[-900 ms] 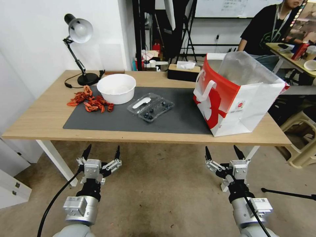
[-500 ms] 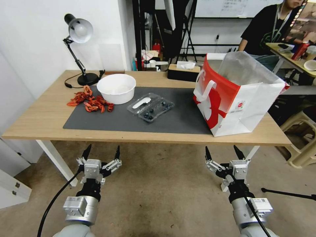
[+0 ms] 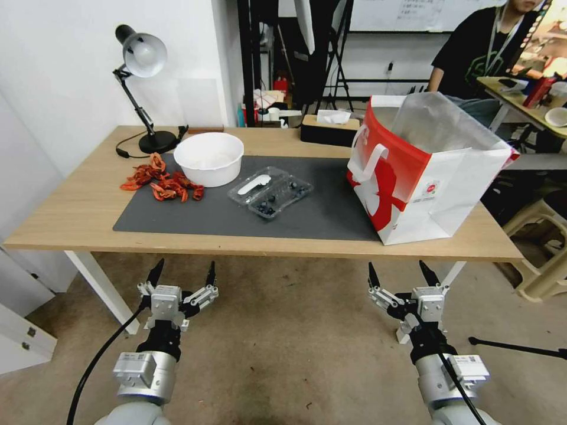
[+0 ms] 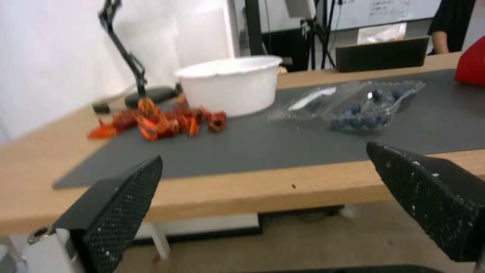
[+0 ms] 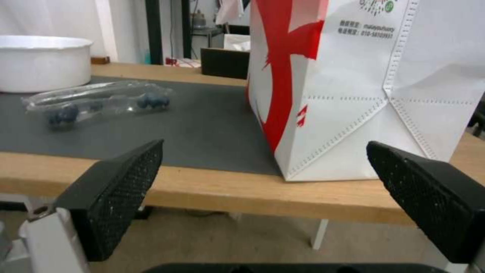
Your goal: Close the takeout container lid, then place the container into the takeout bag.
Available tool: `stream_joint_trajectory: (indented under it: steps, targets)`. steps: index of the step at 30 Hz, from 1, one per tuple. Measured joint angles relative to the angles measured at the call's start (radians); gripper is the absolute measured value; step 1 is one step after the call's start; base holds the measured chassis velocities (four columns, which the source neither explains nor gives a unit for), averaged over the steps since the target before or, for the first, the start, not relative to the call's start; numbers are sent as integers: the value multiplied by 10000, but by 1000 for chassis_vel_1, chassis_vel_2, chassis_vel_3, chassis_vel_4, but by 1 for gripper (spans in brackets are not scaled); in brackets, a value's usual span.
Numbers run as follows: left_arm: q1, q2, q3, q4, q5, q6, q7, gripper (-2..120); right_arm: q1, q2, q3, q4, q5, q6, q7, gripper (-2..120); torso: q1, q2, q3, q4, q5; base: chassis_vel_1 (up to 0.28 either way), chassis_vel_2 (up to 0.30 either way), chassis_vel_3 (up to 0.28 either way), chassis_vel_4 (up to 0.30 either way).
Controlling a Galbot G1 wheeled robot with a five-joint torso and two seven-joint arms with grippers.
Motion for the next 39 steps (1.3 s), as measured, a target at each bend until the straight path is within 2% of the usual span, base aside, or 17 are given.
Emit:
stream_joint_trajectory:
  steps: [1, 4, 5, 7, 8, 11, 13, 18, 26, 29, 32, 39]
  targets:
    - [0, 0, 0, 0, 0, 0, 0, 100, 0, 0, 0, 0, 0, 0, 0, 100, 0, 0, 0, 0, 0, 0, 0, 0, 0]
    - [-394, -390, 141, -268, -852, 1254, -23, 100, 554, 46, 153, 309, 355, -1188, 5, 100, 1, 0, 0, 0, 2, 0, 0, 0, 0]
    - [-394, -390, 141, -268, -852, 1254, -23, 100, 554, 46, 153, 309, 355, -1188, 5, 100, 1, 0, 0, 0, 2, 0, 0, 0, 0]
    - [-662, -669, 226, -443, -1533, 2080, -45, 100, 946, 79, 255, 521, 607, -2031, 8, 100, 1, 0, 0, 0, 0, 0, 0, 0, 0]
    - [-662, -669, 226, -443, -1533, 2080, -45, 100, 946, 79, 255, 521, 607, -2031, 8, 100, 1, 0, 0, 0, 0, 0, 0, 0, 0]
    - [-744, -731, 101, -467, -2002, 2039, -59, 100, 1497, 63, 342, 809, 1094, -3105, 38, 100, 1, 0, 0, -3, 1, 0, 0, 0, 0]
    - [-760, -729, 80, -443, -2027, 1976, -59, 100, 1697, -52, 230, 864, 1387, -3265, 117, 100, 1, 0, 0, 4, 0, 0, 0, 0, 0]
    - [-831, -676, 66, -303, -2033, 1791, -54, 100, 2178, -432, -1, 748, 2046, -3319, 470, 100, 1, -1, 1, -4, 1, 0, 0, 0, 0]
    - [-819, -736, 3, -215, -1997, 1516, -40, 100, 3019, -1118, -570, 287, 3137, -3367, 1104, 100, 1, -1, 0, 0, 0, 0, 0, 0, 0]
    - [-811, -803, -38, -204, -1956, 1472, -37, 100, 3449, -1476, -1177, -96, 3729, -3291, 1502, 100, 1, 0, 0, -1, 0, 0, 0, 0, 0]
    - [-761, -915, -127, -178, -1892, 1336, -19, 100, 4455, -1936, -2445, -890, 4356, -3212, 2367, 100, 2, -1, 1, 0, 1, 0, 0, 0, 0]
    - [-682, -934, -214, -127, -1773, 1164, -6, 100, 6055, -2231, -3755, -1848, 4883, -3498, 3551, 100, 1, 0, 0, 0, -1, 0, 0, 0, 0]
